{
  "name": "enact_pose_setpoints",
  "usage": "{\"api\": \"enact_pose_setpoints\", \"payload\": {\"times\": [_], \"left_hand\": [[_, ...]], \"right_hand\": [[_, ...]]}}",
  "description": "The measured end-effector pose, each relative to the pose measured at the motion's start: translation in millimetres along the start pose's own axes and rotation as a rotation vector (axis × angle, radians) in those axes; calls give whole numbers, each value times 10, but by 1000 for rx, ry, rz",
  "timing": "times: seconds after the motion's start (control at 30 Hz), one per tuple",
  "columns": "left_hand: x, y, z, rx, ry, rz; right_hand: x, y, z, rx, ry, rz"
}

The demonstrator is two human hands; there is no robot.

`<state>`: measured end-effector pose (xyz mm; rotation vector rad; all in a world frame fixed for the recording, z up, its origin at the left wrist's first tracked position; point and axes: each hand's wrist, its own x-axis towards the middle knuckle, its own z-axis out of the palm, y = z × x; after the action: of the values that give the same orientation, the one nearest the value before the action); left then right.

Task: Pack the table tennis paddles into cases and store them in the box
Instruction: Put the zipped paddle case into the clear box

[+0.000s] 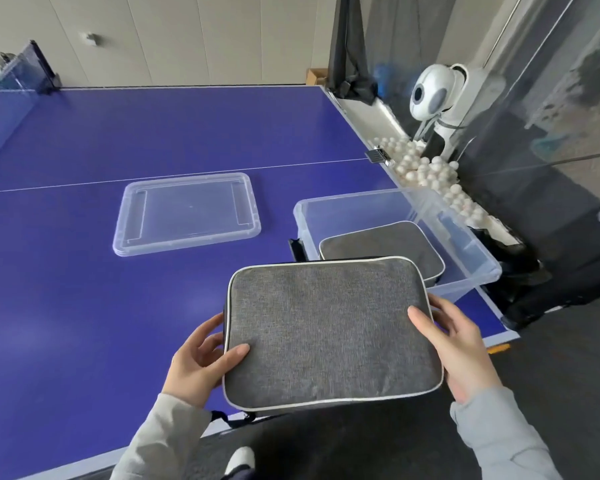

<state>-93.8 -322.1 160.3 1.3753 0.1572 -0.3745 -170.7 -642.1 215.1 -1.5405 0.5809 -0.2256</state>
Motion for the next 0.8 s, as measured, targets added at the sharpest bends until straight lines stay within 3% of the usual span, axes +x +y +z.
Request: {"api": "enact_pose_setpoints", "payload": {"times": [0.23,0.8], "left_hand": [[228,118,550,21,-25,-36],[1600,181,2192,91,-11,1]], "right_hand": [[508,-87,-361,-44,100,-38],[2391,-410,-1075,-308,24,-17]]}}
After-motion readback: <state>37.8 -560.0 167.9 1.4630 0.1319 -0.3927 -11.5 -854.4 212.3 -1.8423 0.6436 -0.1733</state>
